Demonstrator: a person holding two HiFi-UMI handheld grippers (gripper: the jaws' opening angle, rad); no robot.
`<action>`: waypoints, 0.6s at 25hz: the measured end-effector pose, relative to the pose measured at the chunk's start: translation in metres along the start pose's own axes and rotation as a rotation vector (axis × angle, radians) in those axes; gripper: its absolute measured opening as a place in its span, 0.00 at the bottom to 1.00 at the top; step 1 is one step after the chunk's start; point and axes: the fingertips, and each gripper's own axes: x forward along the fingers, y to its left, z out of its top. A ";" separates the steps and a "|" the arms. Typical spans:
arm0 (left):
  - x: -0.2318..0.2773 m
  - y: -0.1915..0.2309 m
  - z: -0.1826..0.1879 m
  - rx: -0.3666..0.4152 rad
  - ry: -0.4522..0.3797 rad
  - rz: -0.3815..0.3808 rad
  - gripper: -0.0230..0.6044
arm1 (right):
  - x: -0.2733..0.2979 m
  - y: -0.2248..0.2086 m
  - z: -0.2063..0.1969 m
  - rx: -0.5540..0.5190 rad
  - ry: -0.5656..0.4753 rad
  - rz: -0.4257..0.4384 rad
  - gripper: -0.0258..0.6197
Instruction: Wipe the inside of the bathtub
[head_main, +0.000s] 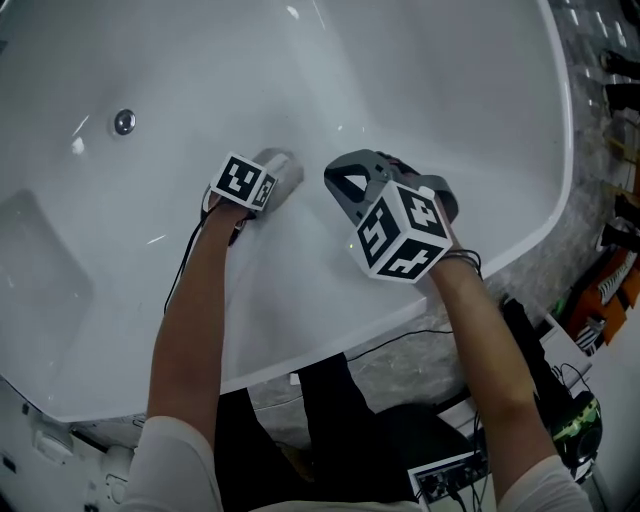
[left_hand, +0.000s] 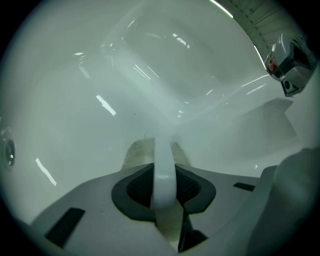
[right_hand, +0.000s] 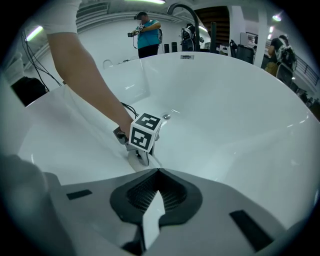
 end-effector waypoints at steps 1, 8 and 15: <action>0.003 -0.007 0.010 0.000 -0.006 -0.008 0.19 | -0.005 -0.005 -0.008 0.002 0.003 -0.004 0.07; 0.025 -0.043 0.062 0.011 -0.045 -0.065 0.19 | -0.029 -0.033 -0.045 0.046 0.013 -0.048 0.07; 0.037 -0.078 0.104 0.035 -0.073 -0.129 0.19 | -0.045 -0.044 -0.048 0.063 -0.001 -0.087 0.07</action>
